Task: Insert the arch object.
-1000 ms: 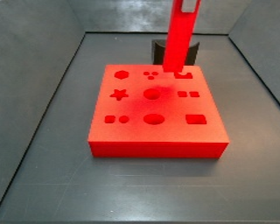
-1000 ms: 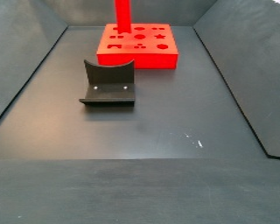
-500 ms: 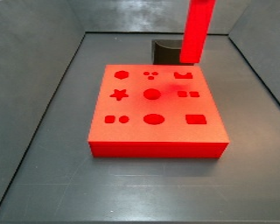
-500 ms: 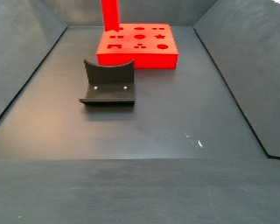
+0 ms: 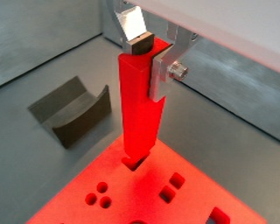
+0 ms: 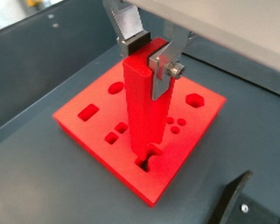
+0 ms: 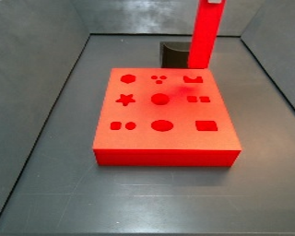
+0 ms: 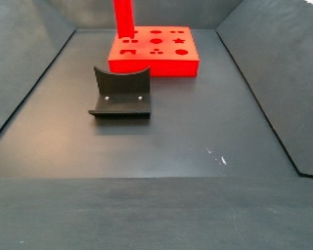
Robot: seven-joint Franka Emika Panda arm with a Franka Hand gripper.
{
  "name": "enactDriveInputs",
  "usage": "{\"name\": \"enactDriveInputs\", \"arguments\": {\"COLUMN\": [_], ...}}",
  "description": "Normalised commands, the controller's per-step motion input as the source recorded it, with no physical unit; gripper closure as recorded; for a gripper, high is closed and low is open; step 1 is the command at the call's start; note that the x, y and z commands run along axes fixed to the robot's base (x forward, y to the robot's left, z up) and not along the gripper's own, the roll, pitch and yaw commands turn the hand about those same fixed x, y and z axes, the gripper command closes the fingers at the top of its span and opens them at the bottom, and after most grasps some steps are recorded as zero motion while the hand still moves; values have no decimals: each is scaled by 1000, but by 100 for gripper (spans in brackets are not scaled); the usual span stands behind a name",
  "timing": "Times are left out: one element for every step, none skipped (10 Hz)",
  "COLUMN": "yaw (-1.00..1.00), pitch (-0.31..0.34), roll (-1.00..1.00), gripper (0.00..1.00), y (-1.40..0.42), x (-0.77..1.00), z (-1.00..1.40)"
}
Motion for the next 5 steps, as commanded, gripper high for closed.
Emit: {"name": "enactDriveInputs", "arguments": {"yaw": [669, 451, 0, -349, -511], "pitch": [61, 0, 0, 71, 187], "roll": [-41, -63, 29, 103, 156], "gripper": [100, 100, 100, 100, 100], "y": [0, 0, 0, -29, -63], "x": [137, 0, -6, 31, 154], "z": [-103, -26, -57, -300, -306]}}
